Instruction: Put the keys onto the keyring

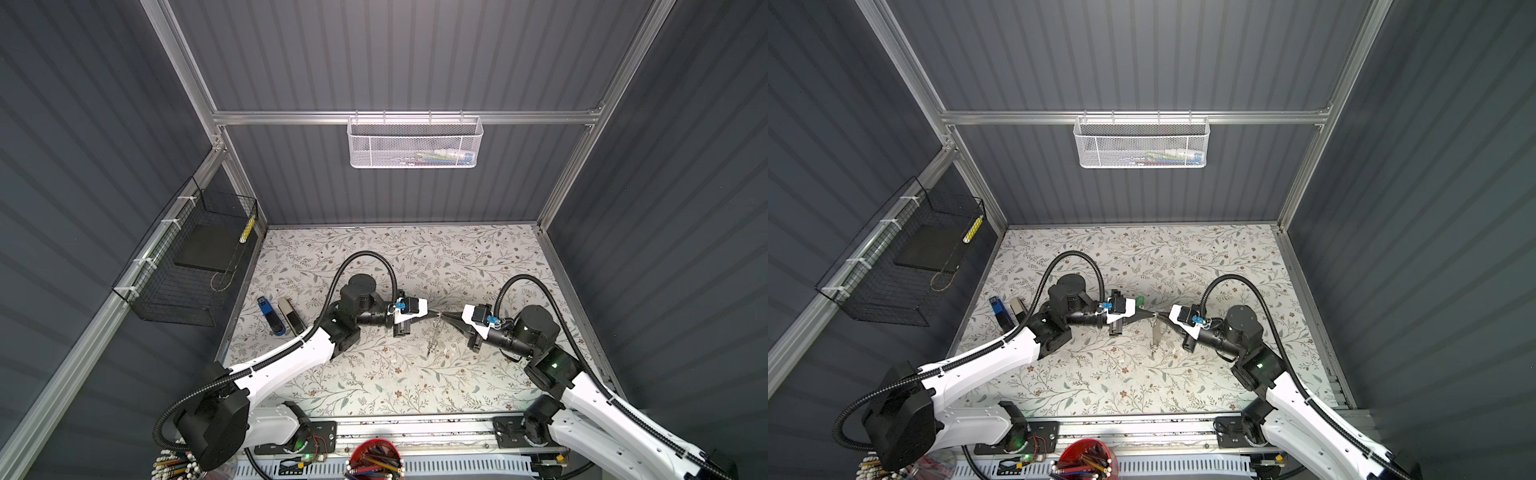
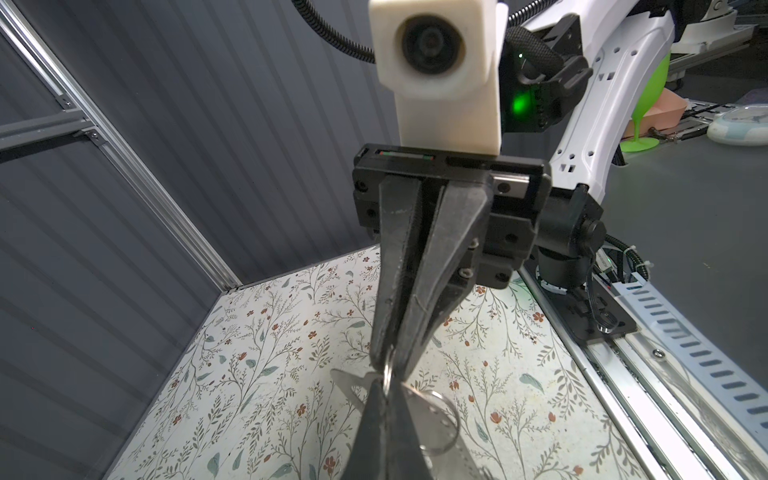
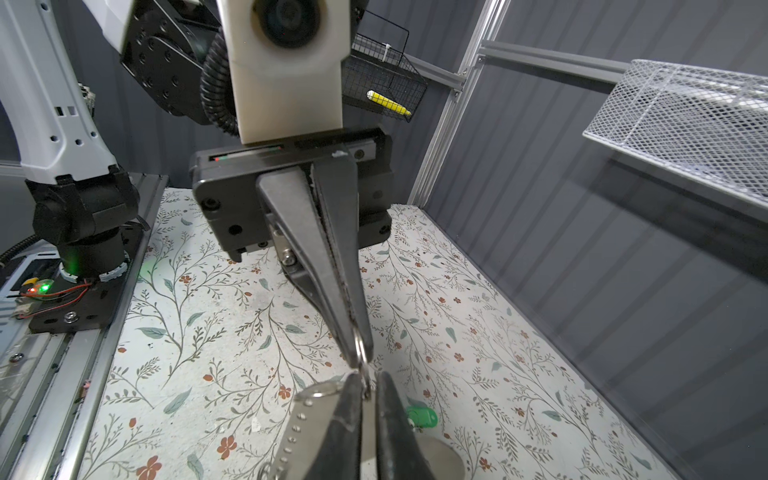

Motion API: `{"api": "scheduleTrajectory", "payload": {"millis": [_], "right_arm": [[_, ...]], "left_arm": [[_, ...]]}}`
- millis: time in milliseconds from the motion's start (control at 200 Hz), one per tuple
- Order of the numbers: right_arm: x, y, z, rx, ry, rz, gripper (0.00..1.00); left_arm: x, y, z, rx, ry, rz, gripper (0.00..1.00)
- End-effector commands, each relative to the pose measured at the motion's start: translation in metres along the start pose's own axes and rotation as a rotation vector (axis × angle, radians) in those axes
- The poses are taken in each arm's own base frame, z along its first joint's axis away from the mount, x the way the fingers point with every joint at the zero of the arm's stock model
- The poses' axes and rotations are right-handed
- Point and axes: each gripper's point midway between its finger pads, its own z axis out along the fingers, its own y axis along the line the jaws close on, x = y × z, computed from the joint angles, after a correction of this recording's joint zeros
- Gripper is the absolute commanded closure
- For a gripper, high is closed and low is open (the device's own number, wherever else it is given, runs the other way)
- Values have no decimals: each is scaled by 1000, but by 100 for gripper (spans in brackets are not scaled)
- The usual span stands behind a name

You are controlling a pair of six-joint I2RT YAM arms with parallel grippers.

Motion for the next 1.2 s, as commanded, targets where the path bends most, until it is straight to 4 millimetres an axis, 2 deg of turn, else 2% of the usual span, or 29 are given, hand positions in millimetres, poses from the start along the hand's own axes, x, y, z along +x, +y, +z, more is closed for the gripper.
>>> {"api": "scheduleTrajectory", "payload": {"millis": [0, 115, 165, 200, 275, 325, 410, 540, 840, 1196], "right_arm": [[-2, 5, 0, -27, -15, -2, 94], [4, 5, 0, -33, 26, -3, 100], [8, 4, 0, -30, 58, -5, 100], [11, 4, -1, -28, 87, -7, 100], [17, 2, -4, -24, 152, -14, 100], [23, 1, -6, -21, 196, -16, 100], [33, 1, -8, -26, 268, -10, 100], [37, 1, -6, -47, 308, 21, 100], [35, 3, 1, -87, 312, 45, 100], [32, 5, 3, -105, 301, 65, 100]], "left_arm": [[-10, -4, 2, 43, -32, 2, 100], [-8, -3, 2, 42, -13, -3, 100], [-4, -1, 2, 34, 24, 1, 84], [0, 1, 0, 22, 58, 5, 77], [7, 4, -4, 2, 136, 35, 68], [11, 3, -7, 9, 181, 56, 66], [20, 1, -10, 32, 253, 89, 64], [31, -5, -13, 57, 307, 117, 62], [26, -5, -7, 63, 309, 151, 62], [26, -9, 9, 86, 321, 168, 67]]}}
